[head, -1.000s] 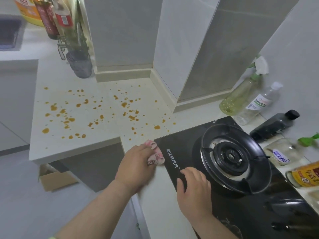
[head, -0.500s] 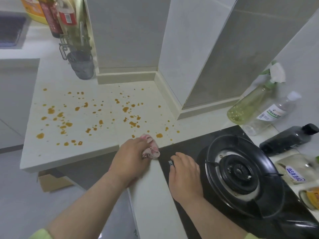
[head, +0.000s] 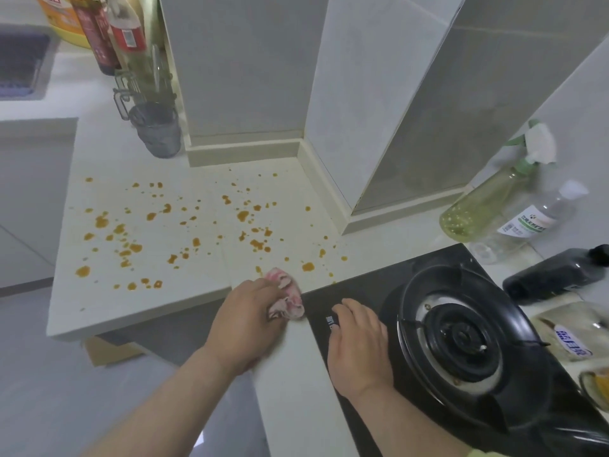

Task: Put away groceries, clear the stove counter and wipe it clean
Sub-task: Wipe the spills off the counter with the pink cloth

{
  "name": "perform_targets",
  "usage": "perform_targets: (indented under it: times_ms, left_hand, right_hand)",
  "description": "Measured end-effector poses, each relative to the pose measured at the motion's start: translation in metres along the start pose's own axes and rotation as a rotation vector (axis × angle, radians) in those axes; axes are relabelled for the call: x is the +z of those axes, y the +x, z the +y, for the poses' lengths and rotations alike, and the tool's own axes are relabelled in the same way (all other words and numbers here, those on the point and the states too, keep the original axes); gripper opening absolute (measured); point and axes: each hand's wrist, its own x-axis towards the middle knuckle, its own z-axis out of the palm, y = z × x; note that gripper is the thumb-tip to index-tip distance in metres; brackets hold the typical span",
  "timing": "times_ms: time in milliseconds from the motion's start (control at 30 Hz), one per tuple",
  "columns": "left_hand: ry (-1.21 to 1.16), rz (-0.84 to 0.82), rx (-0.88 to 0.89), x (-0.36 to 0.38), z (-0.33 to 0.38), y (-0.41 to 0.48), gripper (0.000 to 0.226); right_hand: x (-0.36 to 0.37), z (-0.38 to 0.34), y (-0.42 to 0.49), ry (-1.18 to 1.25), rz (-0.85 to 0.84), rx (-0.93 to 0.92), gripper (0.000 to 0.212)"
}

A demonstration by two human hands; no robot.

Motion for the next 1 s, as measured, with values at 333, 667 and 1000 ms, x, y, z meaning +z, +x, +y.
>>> perform_targets:
  times_ms: [333,667,1000]
  left_hand:
    - [-0.016,-0.029,0.081,-0.003,-0.009,0.029,0.017]
    - [-0.058,-0.049,0.109,-0.002,-0.014,0.033,0.03]
    - [-0.089,-0.153,0.183,-0.007,-0.021,0.06,0.022]
  right_hand:
    - [-0.007,-0.001,0.001,0.183,0.057,0.188,0.031]
    - [-0.018,0.007,0.024,0.151,0.025,0.164,0.042]
    - [-0.008,0.01,0.03,0.065,0.041,0.145,0.036]
